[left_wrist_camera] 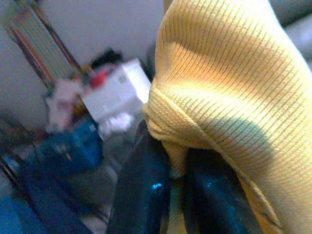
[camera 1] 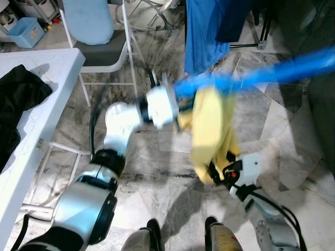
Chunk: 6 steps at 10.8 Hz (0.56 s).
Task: Hang hanger
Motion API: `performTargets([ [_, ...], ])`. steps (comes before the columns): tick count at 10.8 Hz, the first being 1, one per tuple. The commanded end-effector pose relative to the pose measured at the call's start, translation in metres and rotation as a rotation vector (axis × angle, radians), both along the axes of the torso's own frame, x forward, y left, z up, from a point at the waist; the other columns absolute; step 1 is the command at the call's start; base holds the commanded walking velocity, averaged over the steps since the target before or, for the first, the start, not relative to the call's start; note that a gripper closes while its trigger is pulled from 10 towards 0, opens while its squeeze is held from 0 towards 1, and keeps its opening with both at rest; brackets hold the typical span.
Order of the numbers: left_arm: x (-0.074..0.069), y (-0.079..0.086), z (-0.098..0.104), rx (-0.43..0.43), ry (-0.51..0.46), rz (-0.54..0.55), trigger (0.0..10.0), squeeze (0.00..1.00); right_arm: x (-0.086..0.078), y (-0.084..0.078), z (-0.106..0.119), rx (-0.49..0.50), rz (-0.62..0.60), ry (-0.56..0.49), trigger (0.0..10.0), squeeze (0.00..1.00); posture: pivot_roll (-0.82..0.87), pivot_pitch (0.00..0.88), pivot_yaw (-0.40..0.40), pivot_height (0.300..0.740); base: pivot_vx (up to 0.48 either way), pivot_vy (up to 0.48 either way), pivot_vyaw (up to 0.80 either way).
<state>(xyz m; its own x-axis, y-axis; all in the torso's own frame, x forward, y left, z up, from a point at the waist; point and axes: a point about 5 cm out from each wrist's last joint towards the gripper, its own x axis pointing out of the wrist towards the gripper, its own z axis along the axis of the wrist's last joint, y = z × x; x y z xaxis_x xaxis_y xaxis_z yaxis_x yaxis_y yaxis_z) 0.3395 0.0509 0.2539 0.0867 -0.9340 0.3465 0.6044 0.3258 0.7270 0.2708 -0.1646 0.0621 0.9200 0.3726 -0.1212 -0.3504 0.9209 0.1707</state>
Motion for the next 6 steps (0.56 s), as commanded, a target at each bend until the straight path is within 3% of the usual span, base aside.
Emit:
performTargets([
  [1, -0.003, 0.001, 0.02, -0.055, -0.057, -0.023, 0.0, 0.0, -0.001, -0.005, -0.012, 0.01, -0.059, 0.073, 10.0, 0.0, -0.21, 0.298, 0.16, 0.74, 0.0, 0.0, 0.0],
  [3, -0.004, 0.0, 0.035, -0.108, -0.065, -0.036, 0.0, 0.0, 0.003, -0.018, -0.015, 0.036, -0.172, 0.09, 10.0, 0.0, -0.21, 0.299, 0.163, 0.74, 0.0, 0.0, 0.0],
  [6, -0.007, -0.001, 0.027, -0.093, -0.047, -0.048, 0.0, 0.0, 0.011, -0.021, 0.003, 0.07, -0.174, 0.008, 10.0, 0.0, -0.21, 0.299, 0.162, 0.74, 0.0, 0.0, 0.0],
])
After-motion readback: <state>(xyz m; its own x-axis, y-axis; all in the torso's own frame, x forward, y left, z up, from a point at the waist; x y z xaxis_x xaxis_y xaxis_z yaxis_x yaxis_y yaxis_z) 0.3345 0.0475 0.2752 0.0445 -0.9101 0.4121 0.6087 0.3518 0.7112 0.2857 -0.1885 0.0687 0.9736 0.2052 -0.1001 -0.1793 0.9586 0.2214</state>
